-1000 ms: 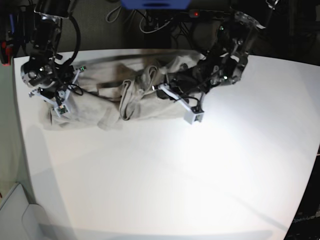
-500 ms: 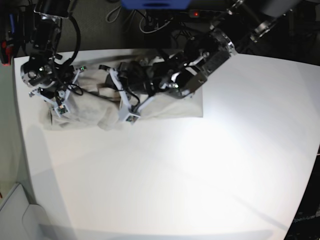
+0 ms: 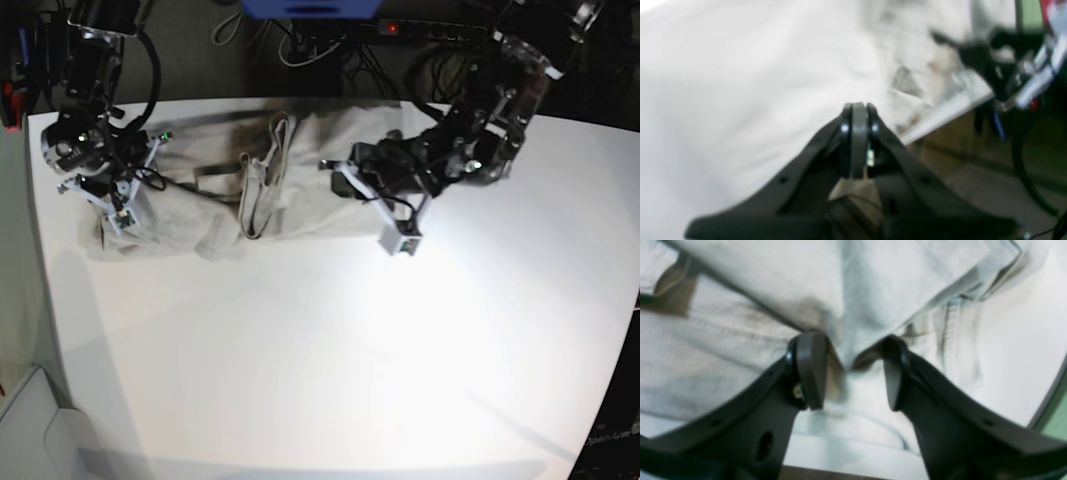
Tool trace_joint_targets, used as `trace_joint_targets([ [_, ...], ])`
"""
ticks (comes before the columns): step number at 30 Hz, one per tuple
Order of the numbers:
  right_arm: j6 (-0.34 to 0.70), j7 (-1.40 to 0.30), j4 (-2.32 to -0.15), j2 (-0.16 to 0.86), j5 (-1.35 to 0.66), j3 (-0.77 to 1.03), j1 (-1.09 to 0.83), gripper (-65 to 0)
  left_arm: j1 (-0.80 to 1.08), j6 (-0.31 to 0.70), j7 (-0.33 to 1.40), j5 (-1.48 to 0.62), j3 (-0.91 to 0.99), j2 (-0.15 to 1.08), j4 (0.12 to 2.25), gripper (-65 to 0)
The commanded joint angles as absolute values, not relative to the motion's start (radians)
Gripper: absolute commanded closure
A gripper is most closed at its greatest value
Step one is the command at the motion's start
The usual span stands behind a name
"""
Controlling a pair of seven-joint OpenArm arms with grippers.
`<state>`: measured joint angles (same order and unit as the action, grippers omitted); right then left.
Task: Layout the t-shirt on the table in an organized manner, then fold the t-shirt properly
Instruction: 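Release the folded end and press it flat with the left gripper, then grasp the strip's sleeve end with the right gripper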
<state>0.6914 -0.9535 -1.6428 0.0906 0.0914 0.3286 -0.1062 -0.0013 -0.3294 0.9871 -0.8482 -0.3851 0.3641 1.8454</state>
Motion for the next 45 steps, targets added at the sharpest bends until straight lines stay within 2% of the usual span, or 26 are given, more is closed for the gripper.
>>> trace_joint_targets([
  [1,0.698,-0.984,-1.641,0.093,0.108,0.329,-0.108,-29.1,0.012,-0.351,0.99,-0.891,-0.34,0.369,1.874,-0.5],
  [5,0.698,-0.984,-1.641,0.093,0.107,0.329,-0.096,-28.9,0.085,-0.351,0.99,-0.888,-0.214,0.392,1.856,-0.6],
  [7,0.698,-0.984,-1.641,0.093,0.108,0.329,-0.087,-28.9,0.108,-0.351,0.99,-0.889,-0.177,0.394,1.828,-3.2],
  [8,0.698,-0.984,-1.641,0.093,0.108,0.329,-0.085,-28.9,0.117,-0.351,0.989,-0.889,-0.163,0.395,1.822,-6.8],
  [11,0.698,-0.984,-1.641,0.093,0.108,0.329,-0.084,-29.0,0.139,-0.351,0.983,-0.889,-0.134,0.397,1.83,-23.4],
  [15,0.698,-0.984,-1.641,0.093,0.107,0.329,-0.084,-29.0,0.145,-0.351,0.981,-0.889,-0.108,0.389,1.845,-47.9],
  [17,0.698,-0.984,-1.641,0.093,0.107,0.328,-0.084,-29.0,0.145,-0.351,0.981,-0.889,-0.107,0.378,1.837,-54.2],
  [19,0.698,-0.984,-1.641,0.093,0.107,0.328,-0.084,-29.0,0.145,-0.351,0.981,-0.888,-0.105,0.36,1.821,-55.9],
  [23,0.698,-0.984,-1.641,0.093,0.107,0.328,-0.081,-29.0,0.13,-0.351,0.981,-0.888,-0.105,0.315,1.718,-52.9],
  [26,0.698,-0.984,-1.641,0.094,0.11,0.328,-0.068,-29.0,0.091,-0.351,0.981,-0.888,-0.108,0.285,1.656,-46.5],
  [28,0.698,-0.984,-1.641,0.094,0.11,0.328,-0.068,-29.0,0.077,-0.351,0.981,-0.888,-0.111,0.275,1.636,-37.4],
  [33,0.698,-0.984,-1.641,0.096,0.11,0.329,-0.05,-28.9,0.021,-0.351,0.98,-0.885,-0.105,0.263,1.57,-3.7],
  [34,0.698,-0.984,-1.641,0.096,0.111,0.329,-0.042,-28.9,0.002,-0.351,0.98,-0.886,-0.105,0.263,1.55,0.0],
  [45,0.698,-0.993,-1.641,0.094,0.111,0.334,0.004,-29.0,-0.157,-0.351,0.923,-0.88,-0.11,0.266,1.362,0.0],
])
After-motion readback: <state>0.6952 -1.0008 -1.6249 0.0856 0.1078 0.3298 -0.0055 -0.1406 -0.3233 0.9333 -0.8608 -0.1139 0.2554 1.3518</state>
